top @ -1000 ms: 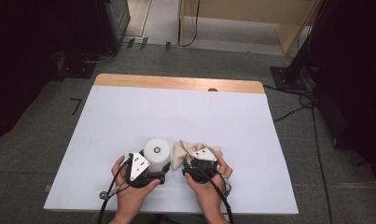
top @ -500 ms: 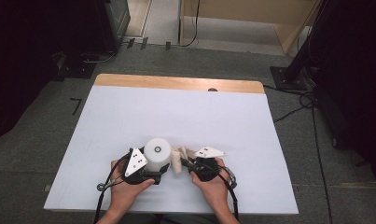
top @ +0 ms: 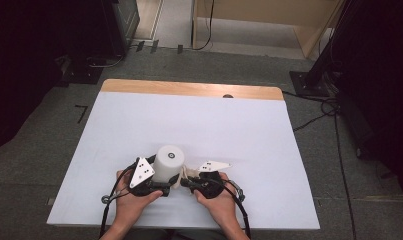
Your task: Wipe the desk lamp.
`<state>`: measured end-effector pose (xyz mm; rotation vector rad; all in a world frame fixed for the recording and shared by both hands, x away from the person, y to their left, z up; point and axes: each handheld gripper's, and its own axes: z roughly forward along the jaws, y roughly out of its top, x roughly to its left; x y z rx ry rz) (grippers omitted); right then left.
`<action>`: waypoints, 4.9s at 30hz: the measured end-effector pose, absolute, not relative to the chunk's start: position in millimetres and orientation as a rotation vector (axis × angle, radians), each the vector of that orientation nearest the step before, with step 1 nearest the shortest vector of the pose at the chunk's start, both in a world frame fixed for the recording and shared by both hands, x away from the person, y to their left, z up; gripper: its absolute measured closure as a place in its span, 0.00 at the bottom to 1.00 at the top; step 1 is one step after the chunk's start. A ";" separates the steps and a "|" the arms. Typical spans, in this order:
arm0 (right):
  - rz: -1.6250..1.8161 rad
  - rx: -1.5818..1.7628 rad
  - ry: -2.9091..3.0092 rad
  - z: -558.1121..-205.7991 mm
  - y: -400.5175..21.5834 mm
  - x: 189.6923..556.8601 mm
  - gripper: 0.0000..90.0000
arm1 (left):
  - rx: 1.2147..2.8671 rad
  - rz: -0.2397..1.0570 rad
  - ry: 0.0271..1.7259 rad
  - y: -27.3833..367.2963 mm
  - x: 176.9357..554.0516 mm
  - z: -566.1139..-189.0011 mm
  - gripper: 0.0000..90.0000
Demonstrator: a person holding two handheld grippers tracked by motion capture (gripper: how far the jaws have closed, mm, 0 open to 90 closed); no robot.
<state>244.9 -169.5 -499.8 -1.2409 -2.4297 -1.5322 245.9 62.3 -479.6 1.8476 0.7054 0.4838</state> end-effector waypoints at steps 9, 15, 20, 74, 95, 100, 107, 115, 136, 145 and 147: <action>-1.657 -1.281 -2.370 -486.5 -183.0 246.5 0.92 | 1.887 0.438 0.696 61.5 248.1 -476.5 0.10; -1.874 -1.316 -2.315 -461.0 -200.4 245.6 0.92 | 1.923 0.451 0.662 56.4 247.5 -474.3 0.10; -2.002 -1.288 -2.304 -439.5 -209.3 243.1 0.92 | 1.955 0.482 0.621 50.1 246.0 -472.5 0.10; -2.006 -1.498 -2.224 -442.7 -237.0 258.0 0.91 | 1.846 0.497 0.588 48.1 257.4 -476.0 0.09; -1.731 -1.768 -2.502 -467.8 -262.9 274.9 0.88 | 1.722 0.575 0.827 72.2 281.3 -492.6 0.09; -1.692 -1.767 -2.525 -469.3 -261.3 275.0 0.85 | 1.754 0.566 0.843 72.1 277.3 -491.9 0.09; -1.655 -1.786 -2.514 -468.7 -263.4 275.6 0.66 | 1.780 0.513 0.887 73.4 273.2 -487.7 0.02; -1.573 -1.744 -2.573 -468.7 -262.1 273.6 0.32 | 1.790 0.449 0.899 84.0 266.0 -482.2 0.00; -1.653 -1.743 -2.657 -452.6 -318.6 259.5 0.16 | 1.730 0.478 0.952 145.5 248.6 -473.3 0.00; -1.548 -1.832 -2.683 -460.6 -338.9 260.7 0.16 | 1.723 0.534 1.020 176.1 245.3 -476.4 0.00; -1.512 -1.889 -2.675 -464.1 -348.8 259.1 0.16 | 1.723 0.550 1.046 187.3 245.7 -476.5 0.00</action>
